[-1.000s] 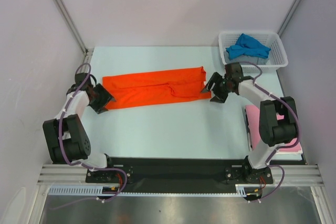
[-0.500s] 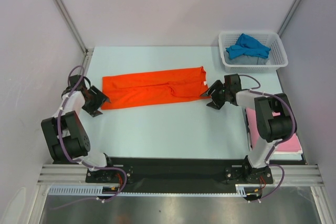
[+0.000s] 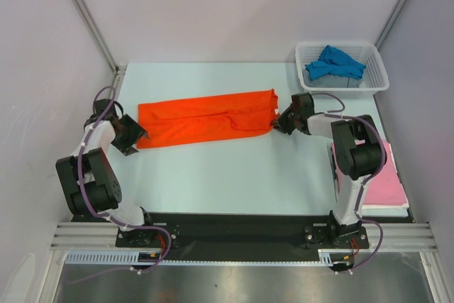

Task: Fold and stack the t-shirts
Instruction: Fold the tshirt

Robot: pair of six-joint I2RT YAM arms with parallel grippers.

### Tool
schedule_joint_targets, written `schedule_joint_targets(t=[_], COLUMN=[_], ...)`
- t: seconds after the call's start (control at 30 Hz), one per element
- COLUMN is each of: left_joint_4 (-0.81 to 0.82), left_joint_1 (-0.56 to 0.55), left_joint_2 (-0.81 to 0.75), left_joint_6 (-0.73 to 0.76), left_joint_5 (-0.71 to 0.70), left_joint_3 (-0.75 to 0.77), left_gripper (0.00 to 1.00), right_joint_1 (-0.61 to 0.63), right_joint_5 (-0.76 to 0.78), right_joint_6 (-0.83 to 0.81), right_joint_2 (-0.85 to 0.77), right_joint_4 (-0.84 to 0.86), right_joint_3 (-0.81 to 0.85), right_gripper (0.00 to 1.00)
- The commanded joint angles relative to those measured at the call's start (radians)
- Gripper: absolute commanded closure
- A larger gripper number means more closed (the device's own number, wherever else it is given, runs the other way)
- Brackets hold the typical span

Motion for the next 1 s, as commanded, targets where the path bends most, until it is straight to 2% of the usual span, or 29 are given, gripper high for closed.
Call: schedule_joint_targets(t=[0.0, 0.03, 0.13, 0.3, 0.33, 0.43, 0.5, 0.53, 0.57, 0.7, 0.8, 0.87, 0.97], left_joint_4=[0.016, 0.016, 0.045, 0.031, 0.02, -0.047, -0.105, -0.125, -0.159, -0.176, -0.211, -0.242, -0.237], left_joint_1=[-0.043, -0.049, -0.074, -0.157, -0.174, -0.262, -0.313, -0.313, -0.351, -0.37, -0.425, -0.476, -0.531], left_joint_2=[-0.001, 0.002, -0.006, -0.02, -0.033, -0.038, -0.014, -0.001, 0.02, 0.013, 0.051, 0.083, 0.138], left_joint_6=[0.038, 0.046, 0.084, 0.135, 0.148, 0.213, 0.259, 0.267, 0.276, 0.328, 0.386, 0.399, 0.428], left_joint_5=[-0.03, -0.027, 0.008, -0.016, -0.036, -0.212, -0.286, -0.366, -0.391, -0.445, -0.483, -0.545, -0.644], left_joint_3=[0.054, 0.059, 0.06, 0.077, 0.083, 0.115, 0.141, 0.149, 0.155, 0.158, 0.195, 0.208, 0.188], left_gripper=[0.32, 0.33, 0.35, 0.36, 0.36, 0.31, 0.28, 0.27, 0.27, 0.33, 0.35, 0.37, 0.42], right_joint_1=[0.027, 0.029, 0.027, 0.026, 0.024, 0.012, 0.003, 0.003, 0.004, 0.041, 0.061, 0.066, 0.081], right_joint_5=[0.158, 0.171, 0.212, 0.244, 0.249, 0.215, 0.182, 0.156, 0.142, 0.129, 0.14, 0.142, 0.128], right_joint_6=[-0.087, -0.115, -0.217, -0.366, -0.383, -0.423, -0.419, -0.408, -0.405, -0.422, -0.439, -0.435, -0.464], right_joint_2=[0.072, 0.112, 0.194, 0.319, 0.34, 0.448, 0.509, 0.515, 0.506, 0.427, 0.355, 0.313, 0.172], right_joint_4=[-0.03, -0.08, -0.12, -0.128, -0.147, -0.186, -0.217, -0.249, -0.25, -0.27, -0.344, -0.413, -0.428], right_joint_3=[0.116, 0.152, 0.304, 0.517, 0.608, 0.741, 0.853, 0.878, 0.891, 0.869, 0.862, 0.849, 0.732], right_gripper=[0.79, 0.88, 0.98, 1.0, 1.0, 0.98, 0.88, 0.76, 0.71, 0.47, 0.39, 0.38, 0.34])
